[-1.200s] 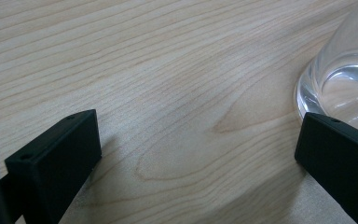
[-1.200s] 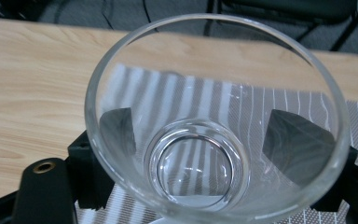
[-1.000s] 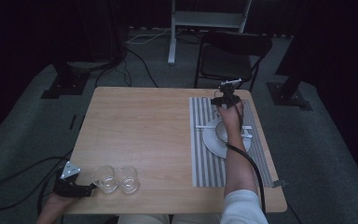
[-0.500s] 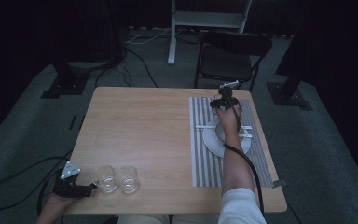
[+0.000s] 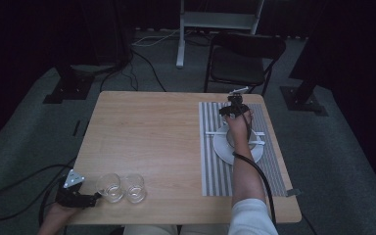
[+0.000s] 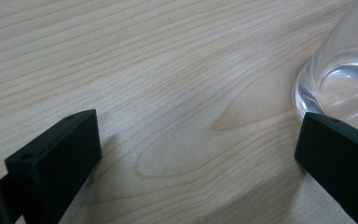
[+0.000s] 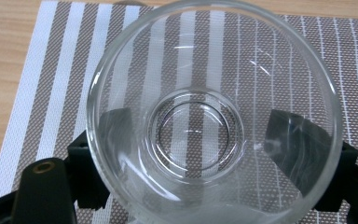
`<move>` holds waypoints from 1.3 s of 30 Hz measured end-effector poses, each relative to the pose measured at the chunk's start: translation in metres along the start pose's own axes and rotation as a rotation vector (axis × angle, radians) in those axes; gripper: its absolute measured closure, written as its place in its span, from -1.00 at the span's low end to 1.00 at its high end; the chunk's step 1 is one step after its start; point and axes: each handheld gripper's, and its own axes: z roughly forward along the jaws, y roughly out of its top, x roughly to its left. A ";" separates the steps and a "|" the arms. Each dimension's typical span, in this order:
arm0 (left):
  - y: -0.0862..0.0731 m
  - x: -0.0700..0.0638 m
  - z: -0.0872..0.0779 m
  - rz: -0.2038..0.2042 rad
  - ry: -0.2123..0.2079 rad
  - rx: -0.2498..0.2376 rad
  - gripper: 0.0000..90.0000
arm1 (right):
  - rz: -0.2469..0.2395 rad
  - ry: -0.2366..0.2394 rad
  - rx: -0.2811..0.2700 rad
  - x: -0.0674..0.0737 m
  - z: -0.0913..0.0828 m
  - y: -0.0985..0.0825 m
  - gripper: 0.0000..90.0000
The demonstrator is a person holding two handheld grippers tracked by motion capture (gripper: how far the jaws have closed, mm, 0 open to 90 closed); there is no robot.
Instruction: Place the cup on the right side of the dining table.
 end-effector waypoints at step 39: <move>0.000 0.000 0.000 -0.001 0.001 0.000 -0.99 | -0.131 0.206 -0.205 0.004 -0.085 -0.062 -0.71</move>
